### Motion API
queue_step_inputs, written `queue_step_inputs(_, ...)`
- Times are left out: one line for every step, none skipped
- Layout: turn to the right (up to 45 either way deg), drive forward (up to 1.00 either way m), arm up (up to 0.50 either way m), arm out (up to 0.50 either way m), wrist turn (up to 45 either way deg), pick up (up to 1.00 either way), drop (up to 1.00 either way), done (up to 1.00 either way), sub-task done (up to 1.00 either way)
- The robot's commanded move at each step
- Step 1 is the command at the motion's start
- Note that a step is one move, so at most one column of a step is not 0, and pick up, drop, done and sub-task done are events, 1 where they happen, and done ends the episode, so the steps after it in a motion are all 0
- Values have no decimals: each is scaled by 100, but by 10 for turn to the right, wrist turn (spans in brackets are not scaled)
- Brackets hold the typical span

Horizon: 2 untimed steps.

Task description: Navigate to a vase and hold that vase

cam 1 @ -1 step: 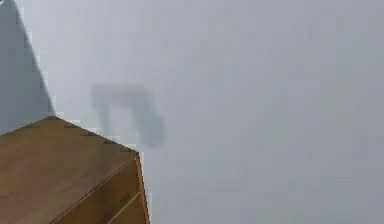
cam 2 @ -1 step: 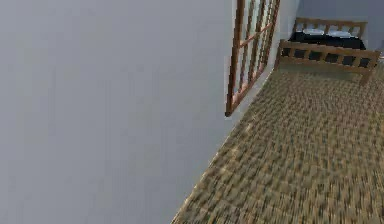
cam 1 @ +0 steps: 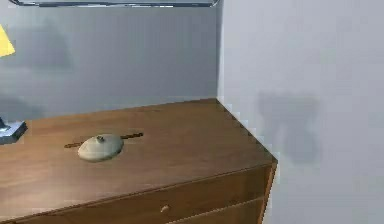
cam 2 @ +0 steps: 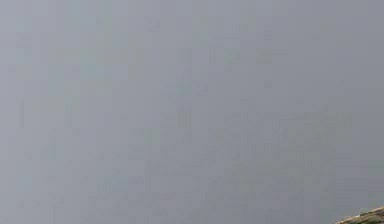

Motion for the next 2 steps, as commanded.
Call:
queue_step_inputs(-450,0,0,0,0,0,0,0,0)
queue_step_inputs(-450,0,0,0,0,0,0,0,0)
